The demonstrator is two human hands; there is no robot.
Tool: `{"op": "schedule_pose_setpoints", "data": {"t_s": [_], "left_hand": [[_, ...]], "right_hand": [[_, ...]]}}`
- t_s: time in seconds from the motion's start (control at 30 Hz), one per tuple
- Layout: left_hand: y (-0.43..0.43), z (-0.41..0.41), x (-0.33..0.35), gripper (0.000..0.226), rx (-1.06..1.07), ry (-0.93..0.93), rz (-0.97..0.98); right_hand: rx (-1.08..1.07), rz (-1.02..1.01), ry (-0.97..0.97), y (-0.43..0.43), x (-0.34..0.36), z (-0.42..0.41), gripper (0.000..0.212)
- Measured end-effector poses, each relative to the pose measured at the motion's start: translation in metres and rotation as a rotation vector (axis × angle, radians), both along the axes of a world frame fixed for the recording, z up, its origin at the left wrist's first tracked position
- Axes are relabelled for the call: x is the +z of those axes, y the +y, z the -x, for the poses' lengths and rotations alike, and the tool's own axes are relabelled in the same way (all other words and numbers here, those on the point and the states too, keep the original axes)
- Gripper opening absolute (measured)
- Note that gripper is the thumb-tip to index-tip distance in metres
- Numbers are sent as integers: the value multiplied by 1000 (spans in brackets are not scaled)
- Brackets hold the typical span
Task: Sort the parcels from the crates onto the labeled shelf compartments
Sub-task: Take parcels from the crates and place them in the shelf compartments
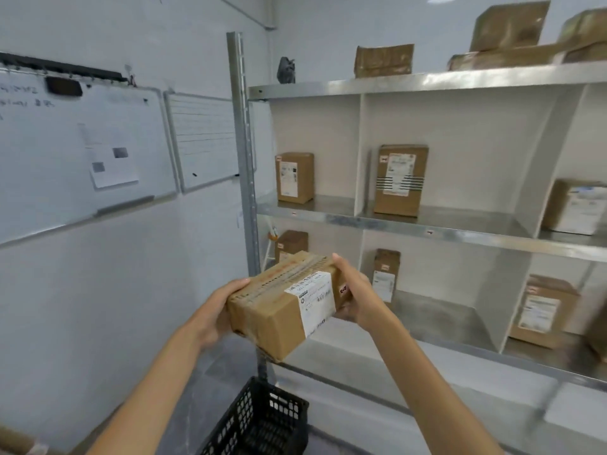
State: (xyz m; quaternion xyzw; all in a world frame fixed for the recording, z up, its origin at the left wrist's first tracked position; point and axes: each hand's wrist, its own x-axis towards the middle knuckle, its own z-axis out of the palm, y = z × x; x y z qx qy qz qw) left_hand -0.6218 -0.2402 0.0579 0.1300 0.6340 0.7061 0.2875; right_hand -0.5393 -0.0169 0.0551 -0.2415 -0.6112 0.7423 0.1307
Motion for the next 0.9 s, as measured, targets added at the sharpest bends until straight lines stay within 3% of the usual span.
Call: {"op": "schedule_pose_setpoints", "data": {"t_s": [0.17,0.4,0.6,0.9], "left_hand": [[79,-36,0,40,-53,-22,-100],[194,-109,-12,61,-142,25,-146],[275,-169,-8,53,-271,33,-189],[335,-192,11,57,-285,-25,-221]], "right_hand": [[-200,91,57,66,11,-62,41],[-385,58,133,154,22,-156,45],[-364,164,241,209,29,-228,42],[-425,130,325,248,21,-302,34]]}}
